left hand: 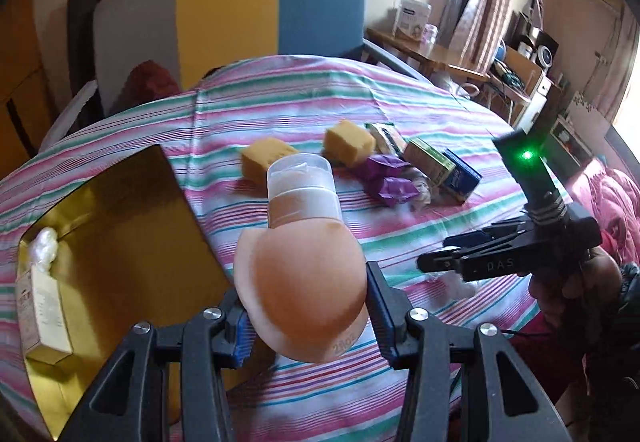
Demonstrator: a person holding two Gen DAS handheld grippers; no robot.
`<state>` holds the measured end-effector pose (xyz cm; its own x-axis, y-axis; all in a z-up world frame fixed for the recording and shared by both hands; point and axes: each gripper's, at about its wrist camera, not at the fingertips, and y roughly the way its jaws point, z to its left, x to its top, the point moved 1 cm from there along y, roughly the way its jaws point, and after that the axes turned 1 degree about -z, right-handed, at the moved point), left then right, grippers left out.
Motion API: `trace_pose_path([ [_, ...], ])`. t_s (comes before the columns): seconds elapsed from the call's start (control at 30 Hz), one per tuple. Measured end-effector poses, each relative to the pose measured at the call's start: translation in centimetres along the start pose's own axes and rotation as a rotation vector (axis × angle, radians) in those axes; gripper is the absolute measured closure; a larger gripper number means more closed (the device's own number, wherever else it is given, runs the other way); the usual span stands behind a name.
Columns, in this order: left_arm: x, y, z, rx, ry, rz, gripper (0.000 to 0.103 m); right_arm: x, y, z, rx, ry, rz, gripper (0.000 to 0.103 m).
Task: Organize objects
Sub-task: 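Carry peach sponge over tray with left tool while right tool grasps another bundle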
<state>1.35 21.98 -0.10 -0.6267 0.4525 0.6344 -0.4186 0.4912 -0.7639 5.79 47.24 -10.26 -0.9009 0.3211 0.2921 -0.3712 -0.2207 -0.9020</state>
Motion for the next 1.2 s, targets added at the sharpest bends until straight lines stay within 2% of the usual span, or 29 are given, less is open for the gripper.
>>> trace_pose_path([
  [0.17,-1.1,-2.7,5.2,0.082,-0.080,-0.017,0.055,0.1,-0.5,-0.8,-0.017,0.036,-0.023,0.038],
  [0.37,-5.4,-4.9,14.2,0.255,-0.230,0.023,0.055,0.0,0.1,-0.2,-0.029,0.014,-0.003,0.038],
  [0.5,-8.2,-5.1,18.7,0.309,-0.315,0.064,0.055,0.0,0.2,-0.1,-0.031,0.012,-0.001,0.038],
  [0.57,-9.3,-5.1,19.8,0.309,-0.351,0.074,0.055,-0.1,0.5,0.0,-0.040,0.007,0.006,0.038],
  [0.8,-10.9,-3.5,20.6,0.338,-0.369,0.114,0.052,-0.1,0.9,0.0,-0.047,0.007,0.019,0.037],
  [1.0,-11.5,-3.6,19.7,0.368,-0.333,0.105,0.051,-0.1,0.9,-0.1,-0.061,0.018,0.017,0.031],
  [1.1,-11.5,-3.6,19.7,0.369,-0.329,0.100,0.051,-0.1,0.1,-0.3,-0.059,0.047,-0.011,0.030],
  [1.2,-11.6,-3.7,19.8,0.365,-0.333,0.094,0.051,-0.4,-1.1,-0.4,-0.071,0.077,-0.049,0.024],
])
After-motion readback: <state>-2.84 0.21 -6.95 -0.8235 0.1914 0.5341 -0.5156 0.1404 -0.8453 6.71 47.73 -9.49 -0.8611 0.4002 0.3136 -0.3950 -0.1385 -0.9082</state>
